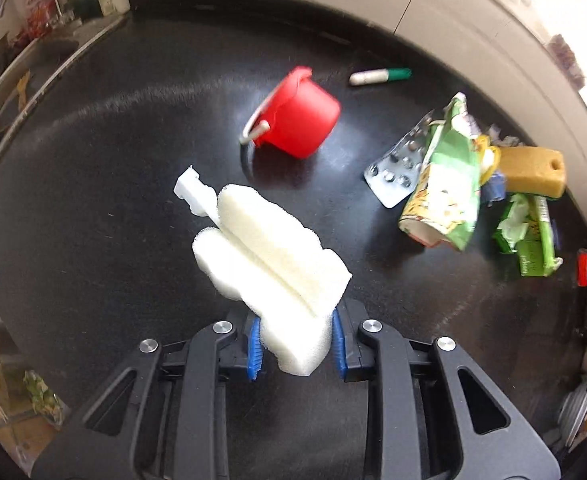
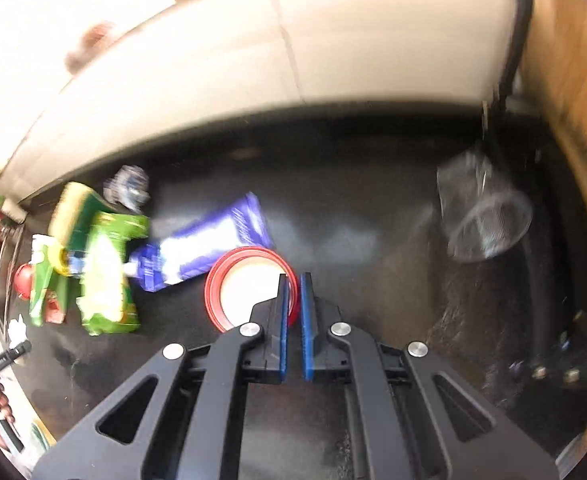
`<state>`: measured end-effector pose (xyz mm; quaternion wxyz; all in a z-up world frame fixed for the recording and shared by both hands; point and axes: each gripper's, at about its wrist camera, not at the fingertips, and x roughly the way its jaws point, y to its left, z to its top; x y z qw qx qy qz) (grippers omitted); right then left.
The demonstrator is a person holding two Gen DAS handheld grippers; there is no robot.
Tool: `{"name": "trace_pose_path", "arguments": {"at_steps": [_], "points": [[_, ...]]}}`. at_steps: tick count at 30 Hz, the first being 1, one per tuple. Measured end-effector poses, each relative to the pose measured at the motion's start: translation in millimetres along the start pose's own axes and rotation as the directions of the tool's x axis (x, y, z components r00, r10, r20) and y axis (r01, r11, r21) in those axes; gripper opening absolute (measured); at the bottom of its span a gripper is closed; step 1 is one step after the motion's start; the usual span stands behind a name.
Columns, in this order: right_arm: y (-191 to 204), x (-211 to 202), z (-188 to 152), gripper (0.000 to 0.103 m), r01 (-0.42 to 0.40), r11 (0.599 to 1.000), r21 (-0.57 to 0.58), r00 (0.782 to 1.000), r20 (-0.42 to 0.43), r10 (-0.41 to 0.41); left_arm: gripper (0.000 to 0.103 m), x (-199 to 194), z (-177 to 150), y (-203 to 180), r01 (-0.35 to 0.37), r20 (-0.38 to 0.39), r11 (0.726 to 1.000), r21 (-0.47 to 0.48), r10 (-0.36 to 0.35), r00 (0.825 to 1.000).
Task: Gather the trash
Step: 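Carry the foam and red cap over the yellow-rimmed trash bin with both grippers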
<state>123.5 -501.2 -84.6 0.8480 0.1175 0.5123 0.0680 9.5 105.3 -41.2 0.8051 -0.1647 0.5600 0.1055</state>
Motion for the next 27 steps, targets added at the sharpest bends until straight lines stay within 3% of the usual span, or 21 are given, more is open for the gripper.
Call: {"name": "trace_pose_path", "arguments": {"at_steps": [5,8,10,12,15,19,21,24,27], "points": [[75,-35,11,0.006,-0.074,0.983,-0.171,0.994,0.064,0.086,0.026,-51,-8,38,0.003,0.09,0.997,-0.081,0.004,0.996],[145,-41,7,0.006,-0.176,0.932,-0.316,0.98,0.032,0.196,0.026,-86,-31,83,-0.034,0.14,0.983,-0.18,0.06,0.988],[209,-42,-3,0.006,-0.264,0.869,-0.419,0.959,-0.02,0.283,0.026,-103,-43,116,-0.056,0.16,0.965,-0.258,0.1,0.982],[272,-45,-20,0.006,-0.351,0.786,-0.509,0.929,-0.085,0.359,0.026,-123,-61,148,-0.077,0.169,0.94,-0.331,0.139,0.976],[367,-51,-63,0.006,-0.489,0.619,-0.614,0.862,-0.233,0.45,0.026,-158,-106,195,-0.136,0.17,0.89,-0.435,0.23,0.958],[471,-65,-142,0.006,-0.619,0.388,-0.682,0.767,-0.42,0.485,0.026,-200,-171,250,-0.162,0.156,0.798,-0.58,0.304,0.94],[512,-70,-180,0.006,-0.656,0.293,-0.695,0.731,-0.49,0.474,0.026,-205,-202,263,-0.144,0.145,0.76,-0.634,0.3,0.943],[562,-63,-238,0.006,-0.692,0.185,-0.697,0.698,-0.582,0.419,0.026,-187,-239,274,-0.118,0.107,0.72,-0.683,0.259,0.96],[597,-49,-295,0.007,-0.712,0.129,-0.69,0.685,-0.642,0.345,0.026,-157,-265,291,-0.107,0.064,0.691,-0.715,0.217,0.974]]}}
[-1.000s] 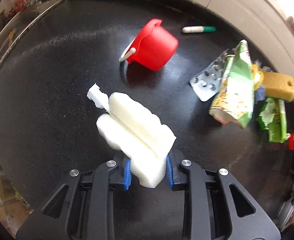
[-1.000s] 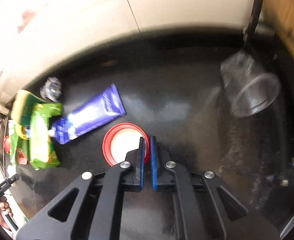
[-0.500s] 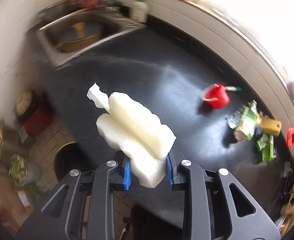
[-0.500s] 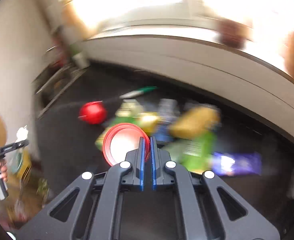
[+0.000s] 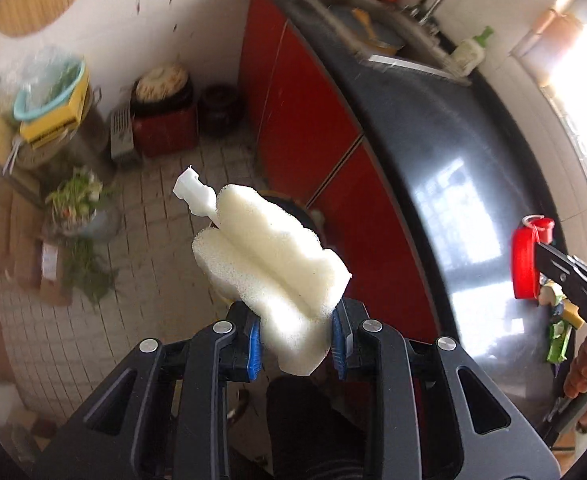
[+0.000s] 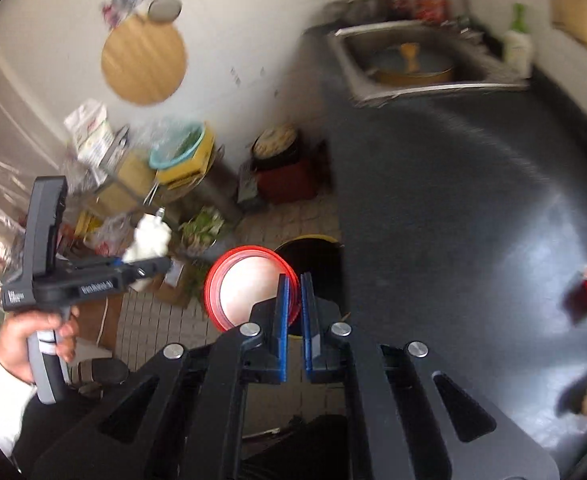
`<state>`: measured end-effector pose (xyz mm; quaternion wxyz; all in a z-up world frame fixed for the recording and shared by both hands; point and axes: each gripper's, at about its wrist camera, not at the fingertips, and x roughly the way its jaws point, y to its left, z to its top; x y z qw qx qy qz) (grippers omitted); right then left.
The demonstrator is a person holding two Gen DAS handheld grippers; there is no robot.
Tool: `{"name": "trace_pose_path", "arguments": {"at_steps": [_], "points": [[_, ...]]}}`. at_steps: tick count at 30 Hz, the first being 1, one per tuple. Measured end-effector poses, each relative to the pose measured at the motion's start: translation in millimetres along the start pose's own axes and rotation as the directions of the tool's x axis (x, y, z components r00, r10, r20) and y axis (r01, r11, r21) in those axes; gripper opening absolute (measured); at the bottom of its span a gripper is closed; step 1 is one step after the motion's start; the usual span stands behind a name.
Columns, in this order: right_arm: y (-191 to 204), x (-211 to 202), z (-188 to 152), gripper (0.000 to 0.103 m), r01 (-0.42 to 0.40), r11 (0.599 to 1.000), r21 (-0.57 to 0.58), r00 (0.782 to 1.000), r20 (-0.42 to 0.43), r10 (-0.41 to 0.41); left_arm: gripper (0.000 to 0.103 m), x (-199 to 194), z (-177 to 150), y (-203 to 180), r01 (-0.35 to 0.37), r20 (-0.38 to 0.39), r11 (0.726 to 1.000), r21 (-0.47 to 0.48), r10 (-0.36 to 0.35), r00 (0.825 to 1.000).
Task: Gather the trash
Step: 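Carry the foam and red cap over the yellow-rimmed trash bin with both grippers, then open both grippers to drop the foam and red cap into the bin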
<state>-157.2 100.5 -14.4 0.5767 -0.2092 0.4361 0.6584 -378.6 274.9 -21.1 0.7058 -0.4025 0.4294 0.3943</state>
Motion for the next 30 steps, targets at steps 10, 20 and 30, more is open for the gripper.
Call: {"name": "trace_pose_path", "arguments": {"at_steps": [10,20,30], "points": [[43,199,15,0.007,0.062,0.996,-0.066,0.975,-0.211,-0.075,0.026,139,-19,62,0.053,-0.1,0.997,-0.056,-0.059,0.993],[25,306,-2,0.007,0.147,0.982,-0.119,0.934,-0.311,-0.177,0.026,232,-22,84,0.111,-0.145,0.986,-0.124,-0.129,0.981],[28,313,4,0.007,0.154,0.98,-0.128,0.926,-0.326,-0.188,0.026,237,-20,83,0.098,-0.159,0.986,-0.131,-0.119,0.98]]}}
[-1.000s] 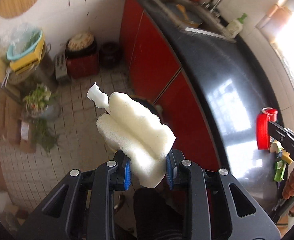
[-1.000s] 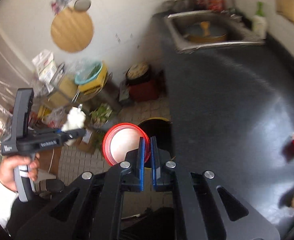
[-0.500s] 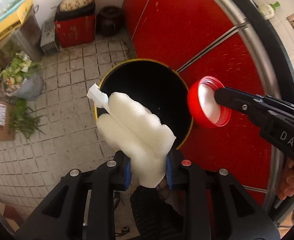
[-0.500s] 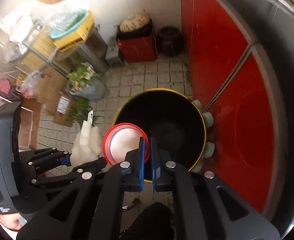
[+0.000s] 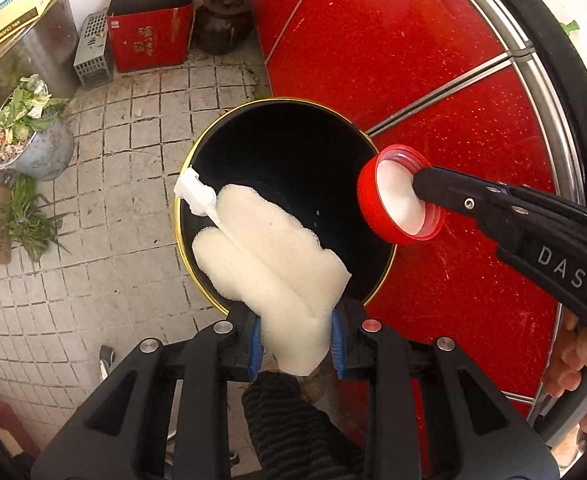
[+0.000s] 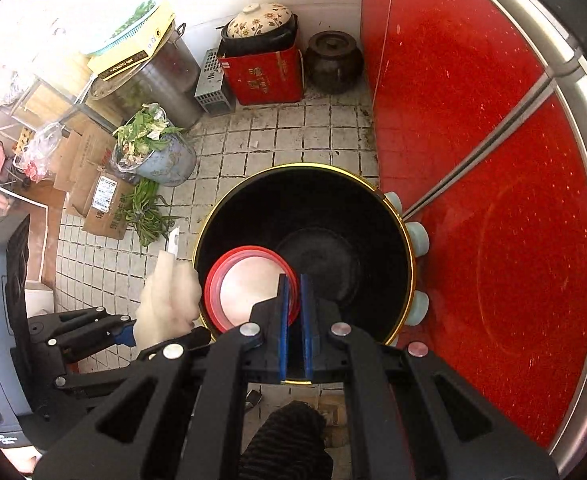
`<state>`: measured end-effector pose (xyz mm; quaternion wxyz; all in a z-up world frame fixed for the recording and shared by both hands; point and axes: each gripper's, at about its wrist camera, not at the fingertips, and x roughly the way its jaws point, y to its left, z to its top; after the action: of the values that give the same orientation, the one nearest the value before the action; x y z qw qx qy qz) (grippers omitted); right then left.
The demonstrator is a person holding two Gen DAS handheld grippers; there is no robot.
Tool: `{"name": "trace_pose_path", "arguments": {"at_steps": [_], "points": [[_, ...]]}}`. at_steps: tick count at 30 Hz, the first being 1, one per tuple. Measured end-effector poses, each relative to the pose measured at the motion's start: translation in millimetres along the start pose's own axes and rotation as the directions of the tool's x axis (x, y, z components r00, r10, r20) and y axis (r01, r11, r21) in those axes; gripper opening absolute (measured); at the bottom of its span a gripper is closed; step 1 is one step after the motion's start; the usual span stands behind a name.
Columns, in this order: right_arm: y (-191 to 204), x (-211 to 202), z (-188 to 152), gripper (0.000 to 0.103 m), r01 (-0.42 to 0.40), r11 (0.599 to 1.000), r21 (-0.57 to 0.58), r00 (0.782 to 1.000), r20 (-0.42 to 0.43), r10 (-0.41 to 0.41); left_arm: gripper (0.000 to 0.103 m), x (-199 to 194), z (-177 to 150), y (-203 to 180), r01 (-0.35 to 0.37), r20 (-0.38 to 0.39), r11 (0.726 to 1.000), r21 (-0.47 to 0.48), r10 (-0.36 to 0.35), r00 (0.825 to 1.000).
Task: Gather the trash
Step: 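Open both grippers to drop the foam and red cap into the bin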
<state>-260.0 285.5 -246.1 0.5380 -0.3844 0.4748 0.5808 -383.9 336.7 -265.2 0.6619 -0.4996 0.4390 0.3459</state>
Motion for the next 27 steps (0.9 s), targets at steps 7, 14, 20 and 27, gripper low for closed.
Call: {"name": "trace_pose_path", "arguments": {"at_steps": [7,14,20,27], "points": [[-7,10,-4,0.007,0.011,1.0,0.02,1.0,-0.026,-0.01,0.025,1,0,-3,-0.046,-0.013,0.999,0.024,0.046,0.999],[-12,14,-6,0.007,0.012,1.0,0.018,0.999,-0.039,-0.011,0.025,6,4,-8,-0.031,-0.018,0.999,0.036,0.032,0.999],[-11,6,-2,0.007,-0.033,0.999,0.03,0.999,-0.007,0.034,0.045,11,10,-17,0.016,-0.039,0.999,0.043,-0.014,0.999],[6,-43,9,0.068,-0.049,0.998,0.03,0.995,0.088,0.046,0.094,-45,-2,-6,-0.06,0.052,0.998,-0.026,0.061,0.997]]}}
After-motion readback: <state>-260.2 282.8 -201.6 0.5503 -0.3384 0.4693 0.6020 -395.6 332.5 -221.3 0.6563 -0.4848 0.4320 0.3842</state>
